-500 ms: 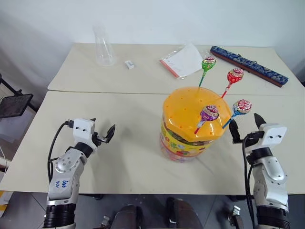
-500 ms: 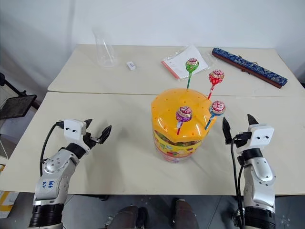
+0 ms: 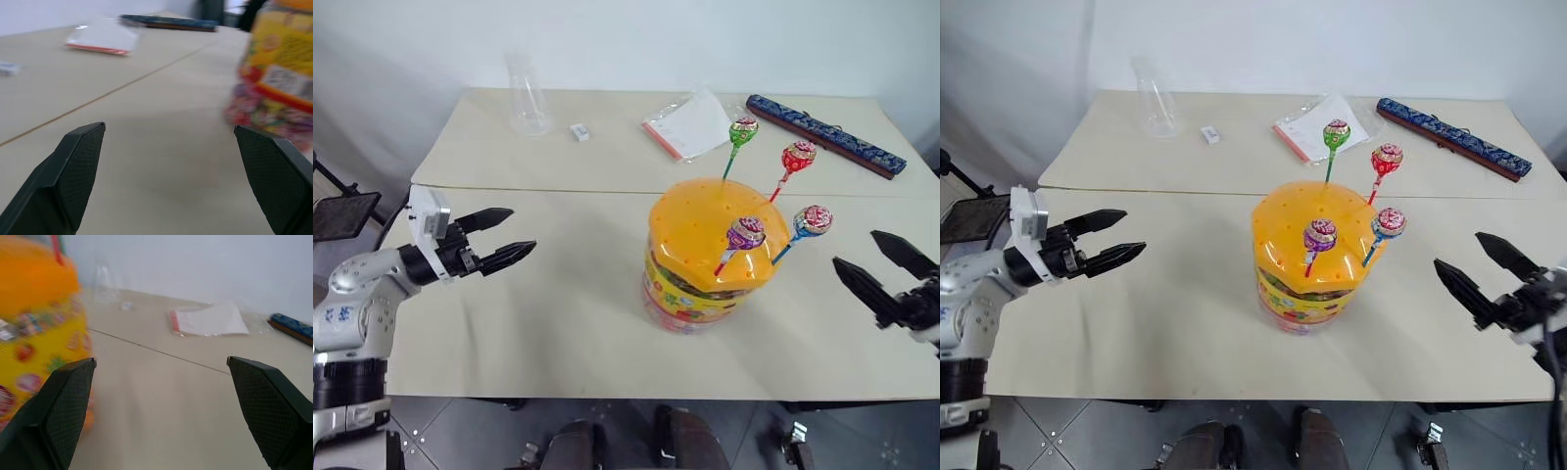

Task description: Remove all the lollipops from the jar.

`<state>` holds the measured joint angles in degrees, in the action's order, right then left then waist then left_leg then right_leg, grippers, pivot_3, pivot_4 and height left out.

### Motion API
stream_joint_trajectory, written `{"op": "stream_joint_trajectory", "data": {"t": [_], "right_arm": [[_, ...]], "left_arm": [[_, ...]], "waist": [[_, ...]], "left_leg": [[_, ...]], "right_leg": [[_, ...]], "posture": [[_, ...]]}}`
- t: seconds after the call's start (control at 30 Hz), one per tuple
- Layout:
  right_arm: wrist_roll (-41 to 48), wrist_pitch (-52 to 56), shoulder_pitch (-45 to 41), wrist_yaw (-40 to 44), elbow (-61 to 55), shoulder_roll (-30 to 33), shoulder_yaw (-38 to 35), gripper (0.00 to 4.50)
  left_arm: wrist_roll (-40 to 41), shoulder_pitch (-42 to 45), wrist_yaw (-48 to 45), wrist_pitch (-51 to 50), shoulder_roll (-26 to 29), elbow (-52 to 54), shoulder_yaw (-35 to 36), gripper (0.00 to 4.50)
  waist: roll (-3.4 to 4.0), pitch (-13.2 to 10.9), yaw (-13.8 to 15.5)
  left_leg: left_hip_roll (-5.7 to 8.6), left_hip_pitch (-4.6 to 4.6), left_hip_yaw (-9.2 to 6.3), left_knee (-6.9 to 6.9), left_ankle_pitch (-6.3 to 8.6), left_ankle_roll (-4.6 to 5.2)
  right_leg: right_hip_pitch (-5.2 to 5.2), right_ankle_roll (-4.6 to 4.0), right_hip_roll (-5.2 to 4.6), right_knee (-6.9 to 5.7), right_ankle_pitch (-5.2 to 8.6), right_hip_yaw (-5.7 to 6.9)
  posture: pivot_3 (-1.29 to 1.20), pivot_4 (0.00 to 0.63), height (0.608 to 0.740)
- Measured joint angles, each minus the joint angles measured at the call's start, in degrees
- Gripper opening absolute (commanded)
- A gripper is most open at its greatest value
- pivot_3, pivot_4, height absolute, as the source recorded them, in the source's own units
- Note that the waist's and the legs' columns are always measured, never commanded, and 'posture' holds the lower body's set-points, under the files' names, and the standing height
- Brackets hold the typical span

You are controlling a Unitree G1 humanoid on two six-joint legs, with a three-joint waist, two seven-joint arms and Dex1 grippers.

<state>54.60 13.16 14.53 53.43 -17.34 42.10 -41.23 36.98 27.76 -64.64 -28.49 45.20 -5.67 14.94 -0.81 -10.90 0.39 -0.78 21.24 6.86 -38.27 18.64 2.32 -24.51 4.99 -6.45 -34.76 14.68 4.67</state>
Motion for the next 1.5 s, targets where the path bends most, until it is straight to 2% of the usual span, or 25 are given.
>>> {"op": "stream_joint_trajectory", "data": {"t": [0.1,0.17,0.23,0.33,0.47,0.53,0.63,0.87,1.27,1.37,1.5], "right_arm": [[7.1,0.7,4.9,1.6,-7.7,-2.6,-7.5,4.48],[15.0,0.9,9.8,2.6,-13.7,-6.9,-12.1,4.48],[21.2,1.8,15.7,2.7,-19.9,-10.4,-13.7,4.48],[23.3,1.3,18.7,3.4,-27.6,-14.6,-12.4,4.48],[21.9,-0.9,21.0,5.5,-32.2,-18.3,-9.6,4.48],[18.9,-2.6,23.4,8.1,-32.0,-20.4,-9.1,4.48],[14.1,-5.6,25.9,12.5,-30.3,-22.3,-8.7,4.48],[9.7,-9.5,26.9,14.5,-25.2,-22.4,-8.7,4.48],[7.6,-10.8,25.5,12.1,-24.6,-21.8,-5.0,4.48],[7.5,-10.8,25.0,11.5,-24.6,-21.2,-4.1,4.5],[7.4,-10.8,24.1,10.2,-24.6,-20.3,-4.0,4.5]], "left_arm": [[2.5,5.3,-6.3,-3.1,1.3,-0.3,-1.6,4.5],[3.4,8.9,-8.8,-4.8,-0.7,-0.6,-4.0,4.5],[4.3,13.0,-10.4,-6.8,-4.5,-1.2,-6.8,4.5],[4.8,20.3,-14.8,-9.3,-8.1,-1.4,-12.7,4.5],[4.8,27.2,-18.7,-9.3,-10.5,-1.2,-16.1,4.5],[1.5,28.9,-19.8,-7.5,-11.4,-1.1,-19.8,4.5],[-2.3,30.7,-18.7,-4.8,-16.2,-1.1,-24.4,4.5],[-4.0,33.3,-16.2,-3.9,-22.3,1.8,-26.4,4.5],[-3.5,33.3,-13.0,-8.0,-26.8,6.2,-28.2,4.5],[-3.6,33.7,-12.2,-8.7,-27.5,6.2,-28.6,3.99],[-3.6,33.6,-12.6,-8.6,-26.8,6.8,-29.1,2.85]], "waist": [[-0.01,0.0,0.4],[0.01,0.0,0.8],[-0.04,0.0,1.4],[-0.22,0.0,1.1],[-0.17,0.1,0.3],[-0.16,0.1,0.5],[-0.17,0.1,1.2],[-0.16,0.1,1.1],[-0.14,0.1,1.1],[-0.14,0.1,1.1],[-0.14,0.1,1.1]], "left_leg": [[0.0,-0.07,0.02,0.01,0.01,-0.03],[0.0,-0.08,0.03,0.03,0.01,-0.04],[0.0,-0.03,-0.06,-0.02,0.0,-0.05],[0.05,0.02,0.05,-0.14,0.0,-0.05],[0.03,-0.12,0.22,-0.12,0.06,0.02],[0.01,-0.09,0.16,-0.11,0.07,0.0],[0.0,0.06,0.13,-0.29,0.1,0.05],[-0.02,0.09,0.18,-0.73,0.38,0.34],[-0.02,0.09,0.15,-0.74,0.38,0.28],[-0.01,0.09,0.15,-0.74,0.37,0.29],[-0.02,0.08,0.14,-0.74,0.37,0.28]], "right_leg": [[0.04,0.01,0.03,0.02,-0.01,-0.02],[0.04,0.01,0.04,0.0,-0.01,-0.06],[0.06,0.02,0.04,0.01,-0.01,-0.02],[0.08,0.03,0.08,0.05,-0.02,-0.13],[0.07,0.03,0.13,0.0,-0.02,-0.28],[0.04,0.03,0.26,-0.01,-0.02,-0.22],[0.03,0.03,0.61,0.09,-0.01,-0.26],[0.12,0.02,0.07,0.28,-0.01,-0.39],[0.08,0.02,0.04,0.2,-0.01,-0.36],[0.09,0.02,0.04,0.21,-0.01,-0.35],[0.08,0.01,0.05,0.18,0.0,-0.33]], "posture": [[0.0,0.15,0.74],[0.0,0.15,0.74],[0.0,0.15,0.74],[0.0,0.15,0.74],[0.0,0.15,0.74],[0.0,0.15,0.74],[0.0,0.15,0.74],[0.0,0.15,0.74],[0.0,0.15,0.74],[0.0,0.15,0.74],[0.0,0.15,0.74]]}}
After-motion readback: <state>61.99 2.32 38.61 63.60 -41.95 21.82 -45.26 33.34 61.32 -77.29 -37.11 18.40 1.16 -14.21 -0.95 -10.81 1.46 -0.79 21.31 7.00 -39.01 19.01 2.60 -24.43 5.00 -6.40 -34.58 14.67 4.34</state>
